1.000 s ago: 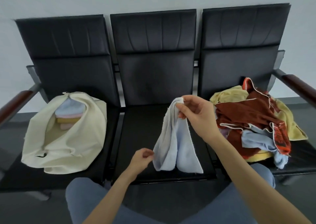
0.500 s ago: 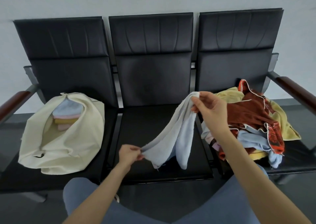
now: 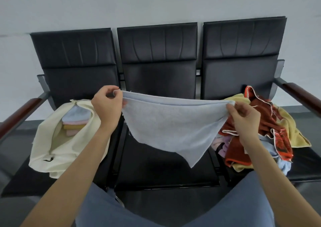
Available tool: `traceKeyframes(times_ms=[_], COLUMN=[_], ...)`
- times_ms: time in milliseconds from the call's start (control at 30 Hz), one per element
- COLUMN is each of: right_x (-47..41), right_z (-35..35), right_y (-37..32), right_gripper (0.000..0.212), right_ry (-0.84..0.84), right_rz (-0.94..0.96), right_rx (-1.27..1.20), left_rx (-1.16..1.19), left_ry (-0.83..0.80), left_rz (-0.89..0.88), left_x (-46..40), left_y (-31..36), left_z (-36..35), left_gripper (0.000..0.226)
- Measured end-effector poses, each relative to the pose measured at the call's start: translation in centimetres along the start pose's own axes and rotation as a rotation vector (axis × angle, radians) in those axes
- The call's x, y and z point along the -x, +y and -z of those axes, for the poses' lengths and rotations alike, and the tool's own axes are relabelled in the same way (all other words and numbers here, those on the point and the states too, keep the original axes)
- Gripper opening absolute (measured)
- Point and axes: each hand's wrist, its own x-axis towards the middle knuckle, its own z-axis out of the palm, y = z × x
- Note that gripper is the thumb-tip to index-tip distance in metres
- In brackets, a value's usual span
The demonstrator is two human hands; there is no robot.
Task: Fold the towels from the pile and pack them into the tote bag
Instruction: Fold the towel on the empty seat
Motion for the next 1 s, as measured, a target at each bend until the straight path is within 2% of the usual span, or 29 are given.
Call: traceKeyframes(times_ms=[133, 200, 333, 567, 667, 800, 900, 1000], right_x=[-0.2, -0.4, -1.3, -6.7, -8.7, -8.9, -7.3, -3.7], right_z=[0.4, 0.5, -0.2, -4.1, -5.3, -6.0, -5.7, -5.0], right_y=[-0.1, 0.1, 1.0, 3.5, 3.3, 2.5, 3.2, 6.9], right_gripper=[0.009, 0.007, 0.01, 0.01, 0.005, 0.003, 0.016, 0.015], right_ry=[-0.044, -0.126, -0.249, -0.287, -0.264, -0.256, -0.284, -0.338], right_rz=[-0.076, -0.123, -0.18, -0.228, -0.147, -0.017, 0.046, 0.007], right_rx=[-0.006, -0.005, -0.05, -0.052, -0.046, -0.023, 0.009, 0.065], left_rx=[0.096, 0.045, -0.121, -0.28, -0.326, -0.347, -0.328, -0.371], left_ry=[-0.045, -0.076, -0.218, -0.4, -0.373, -0.22, -0.159, -0.242], left_rz=[0.15, 0.18, 0.183, 0.066, -0.042, -0.125, -0.109, -0.037], left_x=[-1.6, -2.4, -3.9, -7.7, -9.4, -9.2, -7.1, -3.3], left_y=[1.3, 0.8, -1.6, -3.7, -4.1, -5.2, -7.3, -12.1], left_z=[-0.3, -0.6, -1.3, -4.5, -5.6, -6.1, -5.3, -3.8], left_gripper=[0.014, 0.011, 0.009, 0.014, 0.014, 0.016, 0.015, 0.012])
